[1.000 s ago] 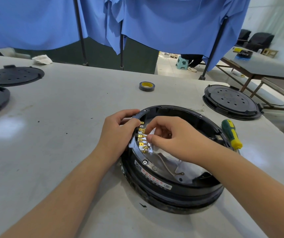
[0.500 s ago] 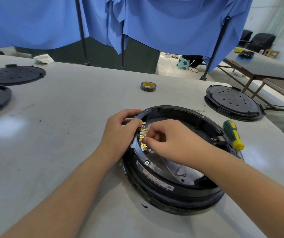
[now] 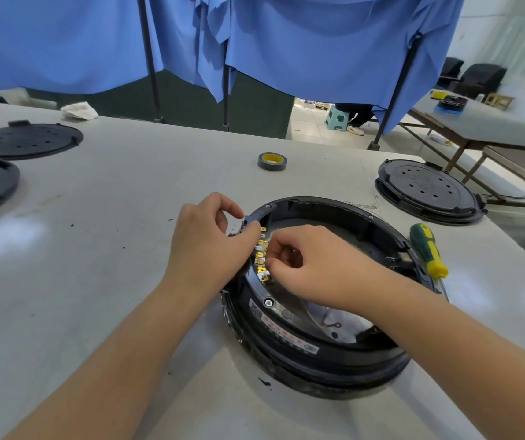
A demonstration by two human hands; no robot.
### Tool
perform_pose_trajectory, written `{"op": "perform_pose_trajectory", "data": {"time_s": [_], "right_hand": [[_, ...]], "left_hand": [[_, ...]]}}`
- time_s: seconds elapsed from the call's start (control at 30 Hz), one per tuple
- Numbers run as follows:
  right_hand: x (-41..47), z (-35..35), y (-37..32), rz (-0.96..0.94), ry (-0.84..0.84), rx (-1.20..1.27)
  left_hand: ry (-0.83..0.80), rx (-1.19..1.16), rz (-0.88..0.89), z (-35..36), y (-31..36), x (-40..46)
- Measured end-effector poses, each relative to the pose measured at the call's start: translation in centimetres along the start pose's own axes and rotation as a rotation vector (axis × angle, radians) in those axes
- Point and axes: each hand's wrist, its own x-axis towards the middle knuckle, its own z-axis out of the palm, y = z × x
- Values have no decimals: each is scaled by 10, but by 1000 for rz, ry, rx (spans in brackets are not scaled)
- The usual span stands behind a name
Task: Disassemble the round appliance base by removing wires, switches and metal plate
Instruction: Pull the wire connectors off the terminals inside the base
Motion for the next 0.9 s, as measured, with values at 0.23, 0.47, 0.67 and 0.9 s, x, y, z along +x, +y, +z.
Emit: {"op": "perform_pose_trajectory", "data": {"time_s": [0.23, 0.47, 0.67, 0.9], "right_hand": [[2, 0, 3, -16, 18, 23], [2, -2, 3, 5, 0, 44], [-5, 0, -1, -13, 28, -79], [-4, -1, 0, -16, 21, -63]], "left_hand": [[-200, 24, -62, -10, 3, 0], [-260, -2, -16, -11, 3, 0], [-255, -35, -19, -8, 0, 1], [-276, -58, -24, -7, -3, 1]]}}
